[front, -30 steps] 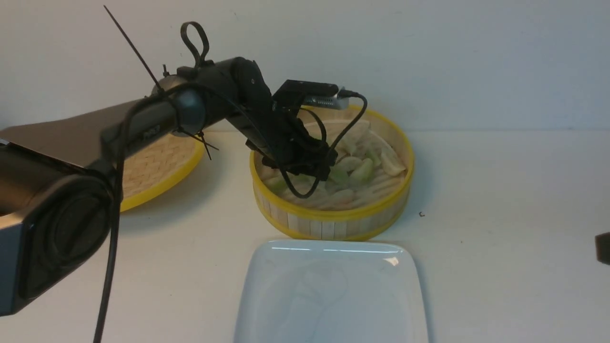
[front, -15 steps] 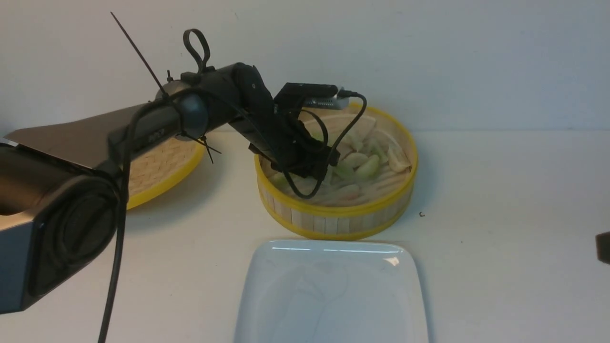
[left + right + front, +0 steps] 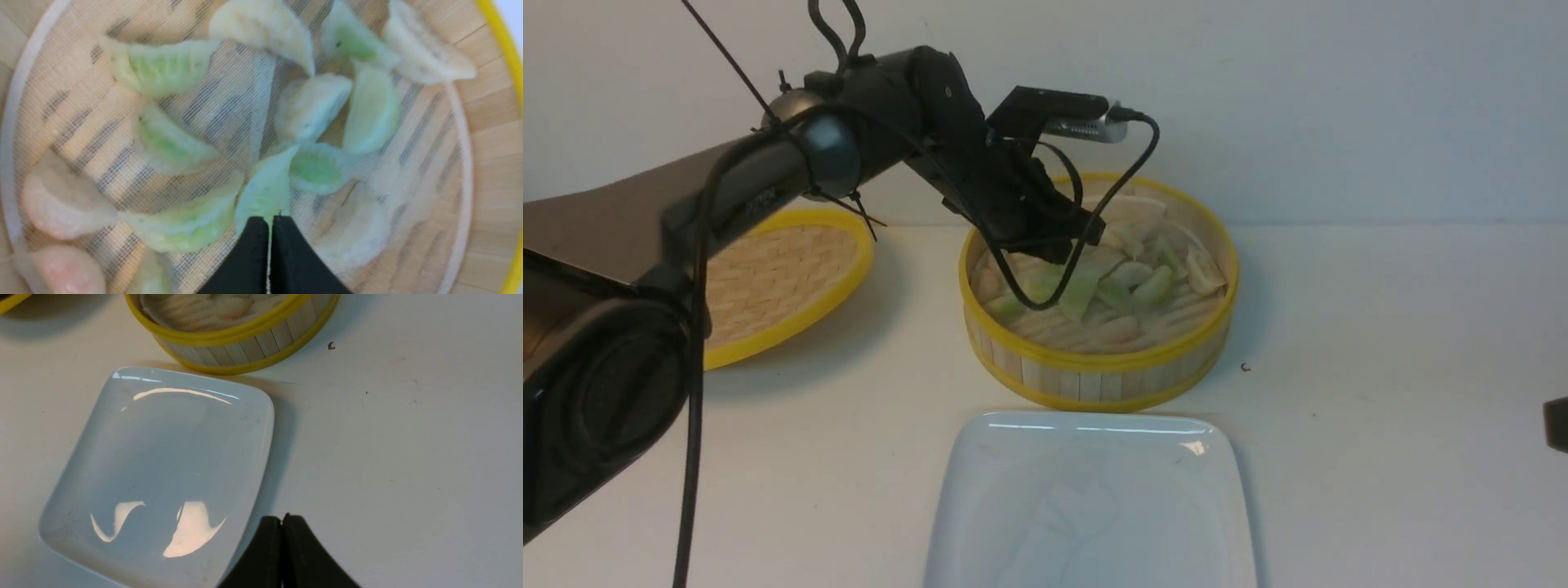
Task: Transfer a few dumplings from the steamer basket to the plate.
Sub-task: Use the left arm to grab a dumpling from the steamer
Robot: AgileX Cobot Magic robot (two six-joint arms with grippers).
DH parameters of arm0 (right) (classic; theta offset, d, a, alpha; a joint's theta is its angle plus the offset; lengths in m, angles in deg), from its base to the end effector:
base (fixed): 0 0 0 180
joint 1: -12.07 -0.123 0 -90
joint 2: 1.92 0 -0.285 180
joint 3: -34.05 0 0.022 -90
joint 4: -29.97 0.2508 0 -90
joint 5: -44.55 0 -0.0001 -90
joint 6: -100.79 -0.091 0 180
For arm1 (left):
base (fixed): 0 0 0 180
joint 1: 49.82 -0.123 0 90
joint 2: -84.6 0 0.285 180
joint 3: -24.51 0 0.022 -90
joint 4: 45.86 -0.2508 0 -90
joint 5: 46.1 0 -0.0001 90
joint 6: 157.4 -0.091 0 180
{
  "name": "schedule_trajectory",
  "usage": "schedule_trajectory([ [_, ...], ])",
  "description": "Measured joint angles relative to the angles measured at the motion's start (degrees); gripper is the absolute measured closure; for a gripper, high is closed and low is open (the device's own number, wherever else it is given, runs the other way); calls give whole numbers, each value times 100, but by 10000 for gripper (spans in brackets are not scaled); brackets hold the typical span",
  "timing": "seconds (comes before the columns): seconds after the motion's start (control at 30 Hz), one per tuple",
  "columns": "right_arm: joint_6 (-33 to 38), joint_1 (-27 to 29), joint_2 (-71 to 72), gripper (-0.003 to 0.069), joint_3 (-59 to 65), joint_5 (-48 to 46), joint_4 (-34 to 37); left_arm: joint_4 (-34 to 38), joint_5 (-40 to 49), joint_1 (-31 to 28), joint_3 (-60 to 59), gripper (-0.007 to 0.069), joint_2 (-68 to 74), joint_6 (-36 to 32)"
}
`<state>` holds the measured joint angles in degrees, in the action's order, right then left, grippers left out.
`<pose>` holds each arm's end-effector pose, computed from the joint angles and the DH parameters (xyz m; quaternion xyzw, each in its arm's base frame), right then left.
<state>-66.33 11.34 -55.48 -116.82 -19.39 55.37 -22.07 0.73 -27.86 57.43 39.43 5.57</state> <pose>0.1252 0.0367 0.3378 -0.0752 0.9321 0.1861 0.3015 0.4529 -0.2115 0.2226 0.2246 0.9201 -0.1939 0.2555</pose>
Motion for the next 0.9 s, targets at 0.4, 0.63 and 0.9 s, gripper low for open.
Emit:
schedule_trajectory([
  [0.4,0,0,0,673,0,0,20,-9,399,6,12,361,278,555],
  [0.63,0,0,0,673,0,0,77,161,147,6,12,233,451,801],
  [0.9,0,0,0,673,0,0,77,648,-49,1,23,230,605,776],
])
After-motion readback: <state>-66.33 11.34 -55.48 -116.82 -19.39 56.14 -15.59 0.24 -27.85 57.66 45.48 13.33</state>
